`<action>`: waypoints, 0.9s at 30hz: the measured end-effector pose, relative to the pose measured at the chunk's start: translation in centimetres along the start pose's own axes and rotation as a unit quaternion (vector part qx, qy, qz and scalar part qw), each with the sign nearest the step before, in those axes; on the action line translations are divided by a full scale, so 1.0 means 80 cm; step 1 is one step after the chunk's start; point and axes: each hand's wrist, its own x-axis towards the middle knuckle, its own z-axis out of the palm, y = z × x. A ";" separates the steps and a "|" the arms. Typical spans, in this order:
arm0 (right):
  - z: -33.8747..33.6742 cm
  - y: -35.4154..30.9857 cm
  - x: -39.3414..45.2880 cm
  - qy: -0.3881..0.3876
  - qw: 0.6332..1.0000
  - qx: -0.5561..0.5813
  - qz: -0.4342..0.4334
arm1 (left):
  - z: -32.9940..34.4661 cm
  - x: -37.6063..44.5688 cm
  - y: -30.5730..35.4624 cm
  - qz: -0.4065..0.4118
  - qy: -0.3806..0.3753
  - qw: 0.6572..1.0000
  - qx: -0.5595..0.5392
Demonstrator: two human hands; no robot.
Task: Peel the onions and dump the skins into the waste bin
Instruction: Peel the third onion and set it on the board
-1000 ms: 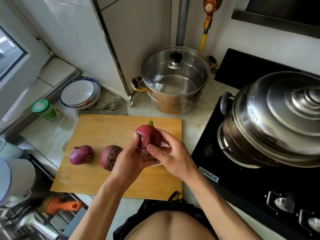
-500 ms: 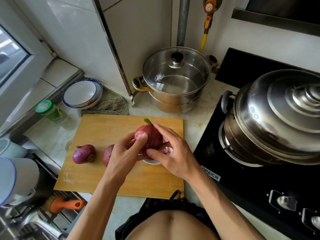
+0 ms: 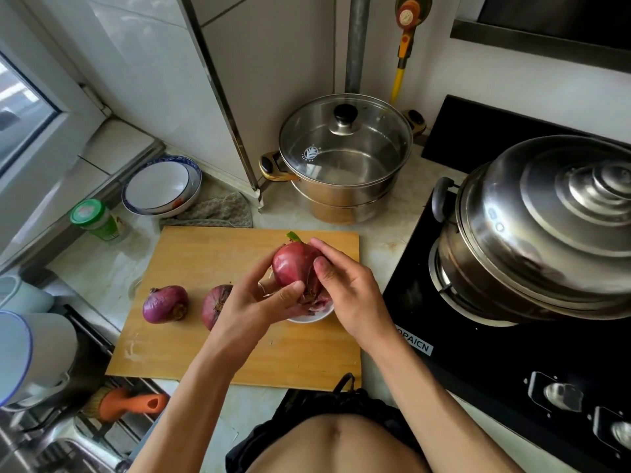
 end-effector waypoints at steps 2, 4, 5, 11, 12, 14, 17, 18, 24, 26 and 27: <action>0.000 -0.002 -0.001 -0.007 1.000 -0.020 -0.011 | 0.005 -0.001 0.000 0.008 0.020 1.000 -0.010; -0.001 -0.004 -0.002 -0.016 0.999 -0.038 -0.018 | 0.009 -0.001 -0.001 0.009 0.033 0.999 -0.025; -0.001 -0.005 -0.003 -0.024 0.999 -0.043 -0.020 | 0.010 -0.001 0.000 0.006 0.041 0.999 -0.032; -0.001 -0.008 -0.008 -0.042 0.997 -0.052 -0.041 | 0.012 -0.002 0.000 -0.011 0.042 0.997 -0.060; -0.001 -0.009 -0.008 -0.045 0.996 -0.059 -0.047 | 0.013 -0.003 0.000 -0.013 0.043 0.997 -0.061; -0.001 -0.011 -0.008 -0.053 0.994 -0.073 -0.062 | 0.013 -0.005 0.001 -0.017 0.043 0.997 -0.067; -0.003 -0.012 -0.009 -0.024 0.988 -0.108 -0.108 | 0.012 -0.006 0.004 -0.028 0.042 0.996 -0.076; -0.005 -0.012 -0.010 -0.002 0.983 -0.127 -0.136 | 0.010 -0.005 0.002 -0.032 0.042 0.996 -0.077; -0.003 -0.011 -0.006 0.009 0.919 -0.223 -0.324 | 0.015 -0.004 0.001 -0.102 0.057 0.981 -0.158; -0.001 -0.010 -0.003 -0.003 0.905 -0.252 -0.343 | 0.016 -0.003 0.005 -0.126 0.054 0.974 -0.183; -0.002 -0.010 0.000 -0.006 0.900 -0.263 -0.347 | 0.015 -0.002 0.007 -0.135 0.052 0.971 -0.190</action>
